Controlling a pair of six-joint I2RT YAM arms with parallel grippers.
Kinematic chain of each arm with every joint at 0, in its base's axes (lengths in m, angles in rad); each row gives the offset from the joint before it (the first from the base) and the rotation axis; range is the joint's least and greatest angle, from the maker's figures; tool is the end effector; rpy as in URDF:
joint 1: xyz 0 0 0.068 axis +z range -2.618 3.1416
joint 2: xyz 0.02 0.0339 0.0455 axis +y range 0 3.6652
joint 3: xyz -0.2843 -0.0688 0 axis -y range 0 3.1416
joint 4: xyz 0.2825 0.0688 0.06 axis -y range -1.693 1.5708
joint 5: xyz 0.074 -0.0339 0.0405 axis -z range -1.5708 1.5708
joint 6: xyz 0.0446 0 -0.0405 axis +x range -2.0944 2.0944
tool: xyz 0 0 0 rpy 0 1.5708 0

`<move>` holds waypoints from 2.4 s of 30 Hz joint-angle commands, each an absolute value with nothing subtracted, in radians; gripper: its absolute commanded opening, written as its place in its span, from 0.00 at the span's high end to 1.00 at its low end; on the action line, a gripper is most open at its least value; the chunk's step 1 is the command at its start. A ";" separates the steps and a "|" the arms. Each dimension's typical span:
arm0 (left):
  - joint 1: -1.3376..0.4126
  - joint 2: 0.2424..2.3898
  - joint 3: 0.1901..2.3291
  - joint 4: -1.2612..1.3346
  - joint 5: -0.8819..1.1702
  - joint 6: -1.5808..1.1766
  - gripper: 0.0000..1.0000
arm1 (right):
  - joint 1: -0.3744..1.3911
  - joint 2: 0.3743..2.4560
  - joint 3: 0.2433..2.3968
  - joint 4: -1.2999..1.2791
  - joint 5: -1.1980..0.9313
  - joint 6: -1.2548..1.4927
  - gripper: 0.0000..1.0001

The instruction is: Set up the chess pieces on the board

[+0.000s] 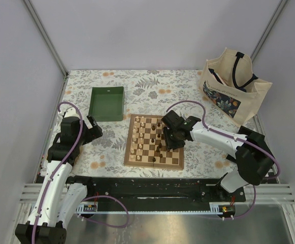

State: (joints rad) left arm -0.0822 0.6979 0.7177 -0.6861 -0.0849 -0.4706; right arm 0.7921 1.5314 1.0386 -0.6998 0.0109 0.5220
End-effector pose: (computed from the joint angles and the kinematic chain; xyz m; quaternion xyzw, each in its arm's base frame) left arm 0.1762 -0.0107 0.2886 -0.1916 0.8782 -0.0824 0.4304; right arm 0.2320 0.2345 0.2066 -0.1312 0.9734 0.1106 0.1521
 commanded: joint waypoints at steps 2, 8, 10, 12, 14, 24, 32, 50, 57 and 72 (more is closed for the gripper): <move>-0.078 0.696 0.742 -0.641 -0.084 -0.459 0.01 | 0.802 1.539 1.057 -0.666 0.049 0.541 0.57; -0.078 0.695 0.741 -0.643 -0.081 -0.460 0.01 | 0.802 1.543 1.055 -0.641 0.054 0.548 0.57; -0.078 0.696 0.741 -0.641 -0.081 -0.460 0.01 | 0.802 1.546 1.052 -0.637 0.055 0.549 0.57; -0.077 0.693 0.741 -0.641 -0.081 -0.460 0.01 | 0.802 1.552 1.051 -0.640 0.055 0.549 0.57; -0.078 0.692 0.741 -0.643 -0.081 -0.460 0.01 | 0.802 1.554 1.048 -0.638 0.058 0.549 0.60; -0.078 0.693 0.741 -0.641 -0.081 -0.460 0.01 | 0.802 1.542 1.051 -0.655 0.061 0.540 0.63; -0.077 0.692 0.741 -0.641 -0.084 -0.459 0.01 | 0.804 1.549 1.055 -0.660 0.046 0.537 0.75; -0.078 0.687 0.741 -0.641 -0.083 -0.462 0.01 | 0.740 1.370 1.173 -0.850 0.210 0.423 0.86; -0.078 0.673 0.738 -0.641 -0.086 -0.462 0.01 | 0.615 1.453 1.223 -0.798 0.193 0.382 0.85; -0.078 0.676 0.742 -0.640 -0.086 -0.462 0.01 | 0.569 1.612 1.244 -0.697 0.086 0.403 0.86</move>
State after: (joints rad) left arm -0.0822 0.6815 0.7177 -0.6861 -0.0845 -0.4706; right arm 0.5694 1.5986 1.2125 -0.7574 0.1131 0.3985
